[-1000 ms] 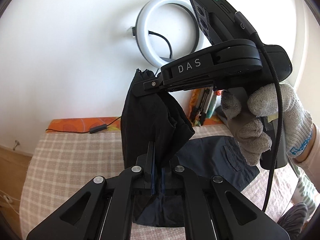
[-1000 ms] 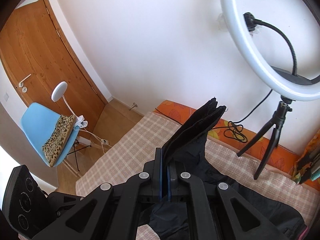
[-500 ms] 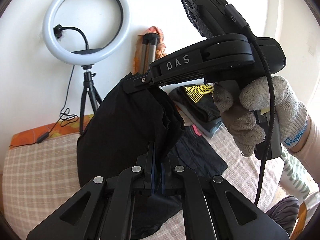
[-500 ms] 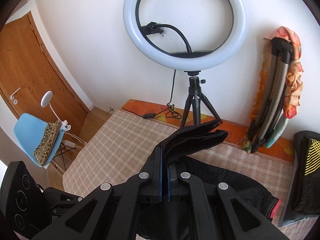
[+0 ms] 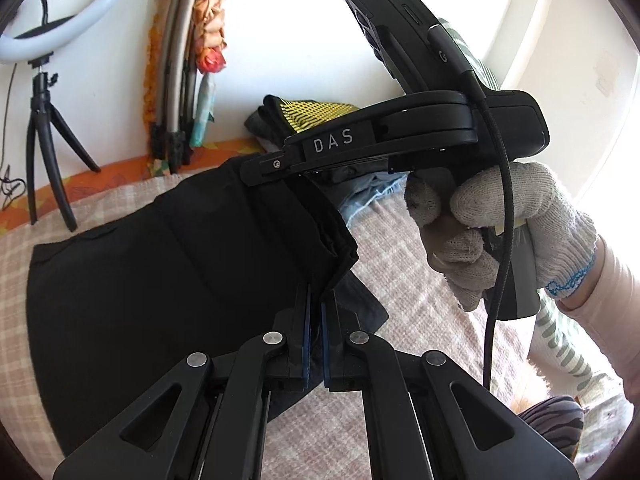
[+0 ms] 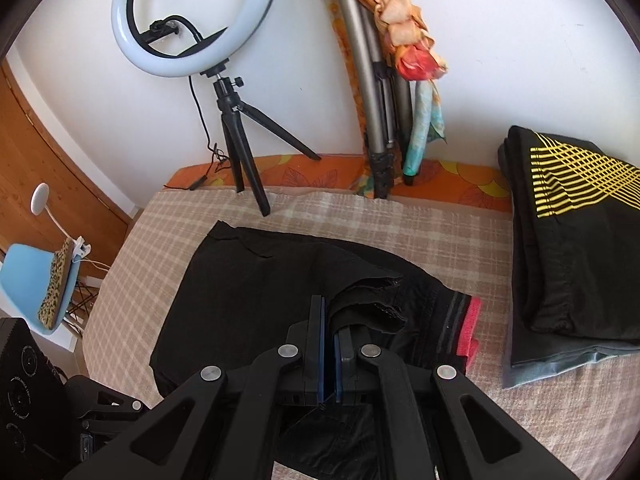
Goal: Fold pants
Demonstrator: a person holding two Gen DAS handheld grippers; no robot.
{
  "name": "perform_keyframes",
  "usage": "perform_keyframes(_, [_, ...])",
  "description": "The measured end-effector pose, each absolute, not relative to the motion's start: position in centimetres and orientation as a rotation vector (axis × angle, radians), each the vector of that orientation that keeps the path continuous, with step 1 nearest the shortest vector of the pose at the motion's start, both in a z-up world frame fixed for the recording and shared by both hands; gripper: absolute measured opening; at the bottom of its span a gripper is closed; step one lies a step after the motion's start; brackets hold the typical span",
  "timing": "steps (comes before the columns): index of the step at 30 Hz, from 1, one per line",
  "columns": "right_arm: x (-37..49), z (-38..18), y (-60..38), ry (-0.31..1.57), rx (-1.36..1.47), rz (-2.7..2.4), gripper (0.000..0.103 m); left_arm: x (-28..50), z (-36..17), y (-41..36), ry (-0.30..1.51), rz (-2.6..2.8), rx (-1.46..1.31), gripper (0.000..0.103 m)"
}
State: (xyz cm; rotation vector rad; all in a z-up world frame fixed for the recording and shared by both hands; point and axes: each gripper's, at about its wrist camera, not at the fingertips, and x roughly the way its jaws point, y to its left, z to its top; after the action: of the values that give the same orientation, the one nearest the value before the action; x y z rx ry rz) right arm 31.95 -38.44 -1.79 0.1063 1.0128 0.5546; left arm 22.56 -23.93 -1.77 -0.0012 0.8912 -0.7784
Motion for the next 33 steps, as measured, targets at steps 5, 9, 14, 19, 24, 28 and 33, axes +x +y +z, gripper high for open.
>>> perform_keyframes(5, [32.1,-5.3,-39.9,1.056,0.114,0.552,0.001,22.1,-3.7,-25.2,0.965,-0.809,0.003,0.009])
perform_keyframes(9, [31.4,-7.6,-40.8,1.076,0.141,0.576,0.001,20.7,-3.1,-23.6,0.987,-0.830,0.026,0.013])
perform_keyframes(14, [31.0,-9.4,-41.5,1.083,0.190,0.592,0.001,19.9,-2.0,-18.2,0.908,-0.688,0.095,0.033])
perform_keyframes(19, [30.9,-9.1,-41.4,1.073,0.192,0.625,0.004,22.1,-5.4,-12.5,0.952,-0.443,0.152,0.033])
perform_keyframes(24, [31.7,-8.5,-42.0,1.093,0.255,0.659,0.035,23.7,-9.4,-9.8,1.049,-0.376,0.114,0.033])
perform_keyframes(28, [33.3,-8.1,-42.9,1.104,0.368,0.667,0.038,23.6,-10.0,-9.9,1.047,-0.385,0.113,0.033])
perform_keyframes(33, [36.1,-9.2,-43.2,1.139,0.519,0.625,0.034,23.3,-10.1,-10.2,1.044,-0.401,0.120,0.033])
